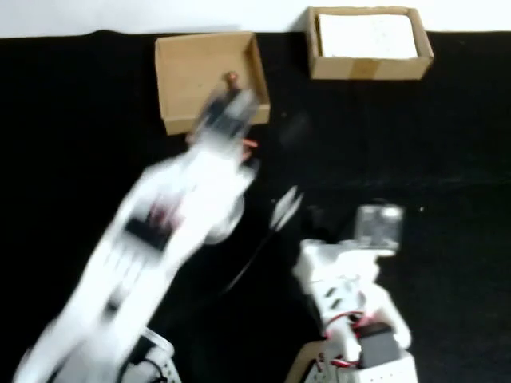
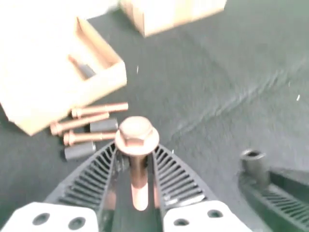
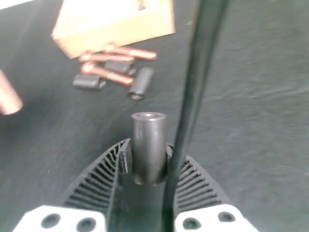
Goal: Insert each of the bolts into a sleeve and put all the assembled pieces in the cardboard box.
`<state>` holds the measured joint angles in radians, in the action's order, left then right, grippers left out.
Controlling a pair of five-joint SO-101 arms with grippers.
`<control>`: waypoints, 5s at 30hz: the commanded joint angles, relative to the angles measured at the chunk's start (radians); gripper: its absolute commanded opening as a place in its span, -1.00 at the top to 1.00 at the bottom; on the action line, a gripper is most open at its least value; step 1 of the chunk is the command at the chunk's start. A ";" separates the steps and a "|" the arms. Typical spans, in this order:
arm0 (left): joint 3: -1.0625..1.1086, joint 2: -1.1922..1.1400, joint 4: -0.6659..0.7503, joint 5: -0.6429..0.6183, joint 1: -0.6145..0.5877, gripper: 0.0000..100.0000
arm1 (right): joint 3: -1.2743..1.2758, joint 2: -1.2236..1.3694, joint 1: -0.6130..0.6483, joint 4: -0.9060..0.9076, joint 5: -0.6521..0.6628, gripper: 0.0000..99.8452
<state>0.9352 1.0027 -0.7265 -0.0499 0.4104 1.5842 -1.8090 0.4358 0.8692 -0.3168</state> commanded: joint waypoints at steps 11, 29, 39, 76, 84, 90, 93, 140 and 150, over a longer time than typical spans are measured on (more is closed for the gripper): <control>0.156 0.398 0.083 0.003 -0.027 0.98 | 0.214 -0.024 0.150 -0.309 0.189 0.99; -0.145 0.397 -0.071 -0.012 0.151 0.98 | 0.133 -0.024 0.156 -0.423 0.207 0.99; -0.145 0.274 0.011 -0.121 0.154 0.98 | 0.165 -0.024 0.252 -0.453 0.173 0.99; -0.143 -0.021 0.048 -0.121 0.059 0.98 | 0.214 -0.024 0.251 -0.529 0.164 0.99; -0.280 -0.021 0.038 -0.123 0.058 0.98 | 0.219 -0.022 0.251 -0.524 0.164 0.99; -0.328 -0.025 -0.041 -0.204 0.104 0.98 | 0.219 -0.022 0.251 -0.524 0.164 0.99; -0.303 -0.035 -0.049 -0.206 0.105 0.98 | 0.219 -0.022 0.249 -0.524 0.164 0.99; -0.437 -0.157 -0.180 -0.209 0.139 0.98 | 0.219 -0.021 0.199 -0.524 0.164 0.99; -0.292 -0.159 -0.186 -0.203 0.133 0.98 | 0.219 -0.022 0.199 -0.527 0.166 0.99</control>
<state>0.6038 0.8462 -0.9122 -0.2539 0.5378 1.6747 -1.8105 0.6429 0.3659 -0.1450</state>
